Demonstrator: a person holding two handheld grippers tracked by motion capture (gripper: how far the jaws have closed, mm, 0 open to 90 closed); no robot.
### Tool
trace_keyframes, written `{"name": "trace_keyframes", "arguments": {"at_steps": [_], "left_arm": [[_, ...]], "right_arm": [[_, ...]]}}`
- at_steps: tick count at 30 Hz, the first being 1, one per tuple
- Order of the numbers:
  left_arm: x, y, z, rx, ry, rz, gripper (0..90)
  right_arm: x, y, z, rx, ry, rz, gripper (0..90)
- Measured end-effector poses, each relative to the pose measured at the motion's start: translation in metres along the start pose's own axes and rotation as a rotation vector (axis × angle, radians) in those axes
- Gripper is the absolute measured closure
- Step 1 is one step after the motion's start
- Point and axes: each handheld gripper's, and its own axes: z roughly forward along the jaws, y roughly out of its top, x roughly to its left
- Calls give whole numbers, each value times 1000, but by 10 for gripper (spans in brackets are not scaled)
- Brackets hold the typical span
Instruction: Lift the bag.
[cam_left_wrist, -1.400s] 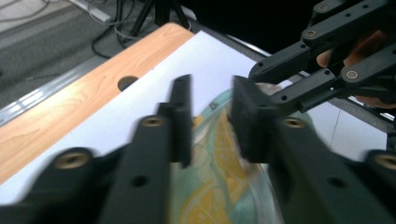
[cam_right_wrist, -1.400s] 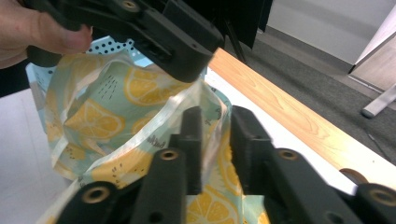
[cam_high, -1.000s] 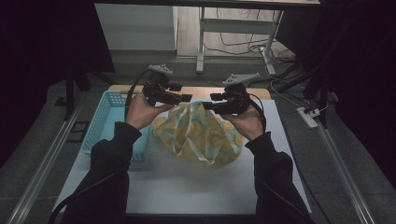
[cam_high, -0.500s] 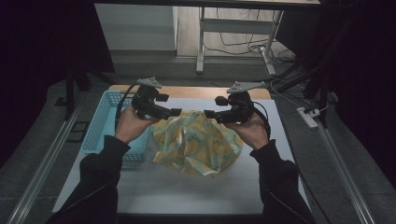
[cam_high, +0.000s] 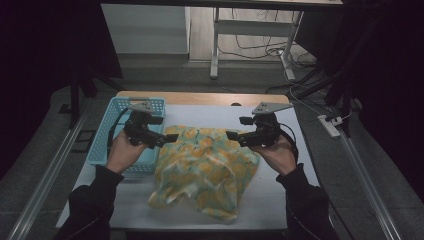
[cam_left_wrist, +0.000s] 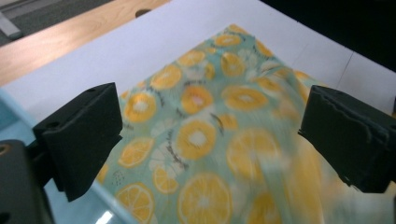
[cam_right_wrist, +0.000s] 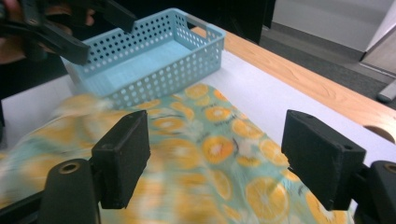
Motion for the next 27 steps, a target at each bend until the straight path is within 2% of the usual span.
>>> {"name": "trace_keyframes", "arguments": {"at_steps": [9,15,18,21,27], "left_arm": [[-9,-38,-19,-1,27,-4,3],[-18,-63,-30,-4,43,-5,0],[-21,-77,-34,-9,53,-17,0],[-23,-91,-40,-16,53,-34,0],[-29,-120,-49,-10,88,-52,0]], "right_arm": [[2,-30,-13,5,-47,3,134],[3,-54,-21,30,-69,27,91],[3,-66,-27,32,-68,45,80],[4,-77,-31,42,-80,42,70],[8,-99,-43,48,-103,55,39]]}}
